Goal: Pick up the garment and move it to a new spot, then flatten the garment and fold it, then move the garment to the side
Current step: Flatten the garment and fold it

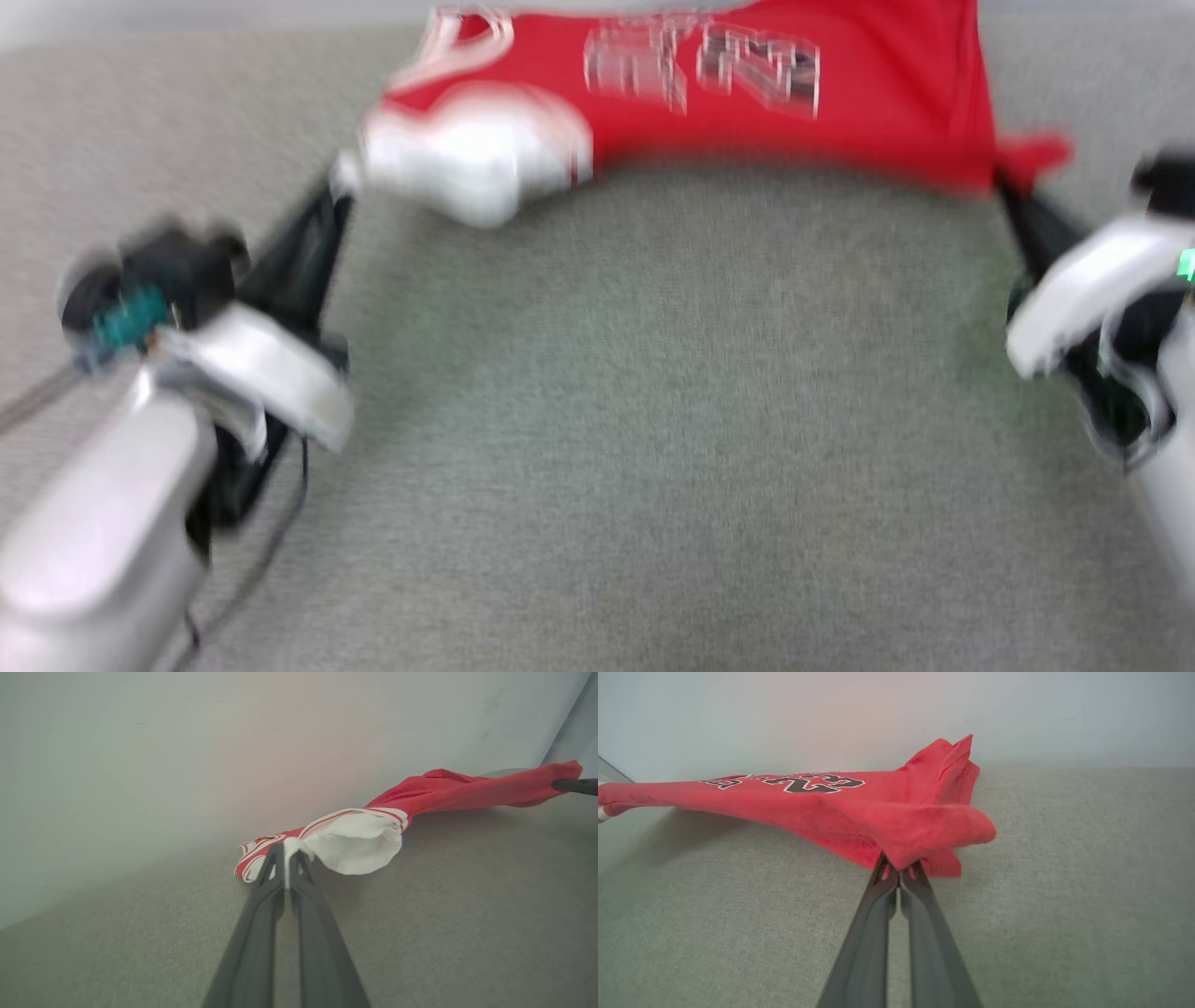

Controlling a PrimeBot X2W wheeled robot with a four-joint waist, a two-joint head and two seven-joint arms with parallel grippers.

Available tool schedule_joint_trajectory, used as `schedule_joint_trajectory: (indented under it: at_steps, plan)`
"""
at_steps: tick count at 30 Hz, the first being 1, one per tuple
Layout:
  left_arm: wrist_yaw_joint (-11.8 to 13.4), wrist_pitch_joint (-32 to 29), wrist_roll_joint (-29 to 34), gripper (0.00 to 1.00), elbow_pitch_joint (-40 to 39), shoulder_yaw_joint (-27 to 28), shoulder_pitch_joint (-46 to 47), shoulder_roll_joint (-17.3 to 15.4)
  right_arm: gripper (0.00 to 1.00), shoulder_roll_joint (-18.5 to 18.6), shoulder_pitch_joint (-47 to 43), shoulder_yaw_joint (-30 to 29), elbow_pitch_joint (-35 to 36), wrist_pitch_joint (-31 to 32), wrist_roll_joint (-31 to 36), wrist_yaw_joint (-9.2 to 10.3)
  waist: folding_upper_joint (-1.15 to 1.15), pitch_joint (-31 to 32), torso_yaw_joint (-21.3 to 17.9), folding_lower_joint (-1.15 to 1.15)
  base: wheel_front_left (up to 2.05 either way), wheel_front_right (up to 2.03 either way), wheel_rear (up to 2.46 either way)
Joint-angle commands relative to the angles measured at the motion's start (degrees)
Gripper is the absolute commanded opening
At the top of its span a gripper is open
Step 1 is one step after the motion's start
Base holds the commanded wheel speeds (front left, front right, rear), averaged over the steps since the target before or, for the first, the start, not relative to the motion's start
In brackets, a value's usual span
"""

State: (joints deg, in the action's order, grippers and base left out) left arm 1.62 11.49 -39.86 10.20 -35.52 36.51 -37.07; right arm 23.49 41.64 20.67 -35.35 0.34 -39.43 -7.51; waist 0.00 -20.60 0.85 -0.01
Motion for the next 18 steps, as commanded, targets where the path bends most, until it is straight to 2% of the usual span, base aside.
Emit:
schedule_joint_trajectory:
  at_steps: [1, 4, 5, 10, 15, 18]
  plan:
    - [0.34, 0.02, -0.22, 0.00, -0.44, -0.09, -1.34, -0.31, 0.00, 0.77, -1.29, 0.16, 0.28, -0.33, -0.27, 0.04, 0.00, 4.11, 1.54, 0.01, 0.00, 0.00, 0.00]
    - [2.89, -0.78, -2.02, 0.00, -4.93, -0.17, -9.23, -2.68, 0.00, 2.02, -7.29, 1.45, 1.67, -1.13, -2.96, 0.04, 0.00, 6.88, 2.22, 0.01, 0.00, 0.00, 0.00]
    - [5.05, -1.47, -3.49, 0.00, -9.53, -0.38, -16.16, -5.08, 0.00, 3.58, -12.41, 1.85, 3.00, -1.80, -5.46, 0.04, 0.00, 9.14, 2.85, 0.01, 0.00, 0.00, 0.00]
    - [8.38, -3.31, -5.53, 0.00, -16.64, -1.11, -25.50, -8.84, 0.00, 5.72, -19.59, 1.87, 6.27, -1.49, -9.74, 0.04, 0.00, 12.26, 4.13, 0.01, 0.00, 0.00, 0.00]
    - [9.56, -6.24, -8.77, 0.00, -22.10, -2.96, -33.33, -11.63, 0.00, 7.97, -26.55, 1.35, 10.29, 0.28, -12.91, 0.05, 0.00, 14.92, 4.93, 0.01, 0.00, 0.00, 0.00]
    - [9.33, -7.88, -10.48, 0.00, -24.95, -4.33, -36.98, -13.09, 0.00, 10.12, -31.32, 1.09, 13.16, 2.54, -14.17, 0.05, 0.00, 16.27, 5.18, 0.01, 0.00, 0.00, 0.00]
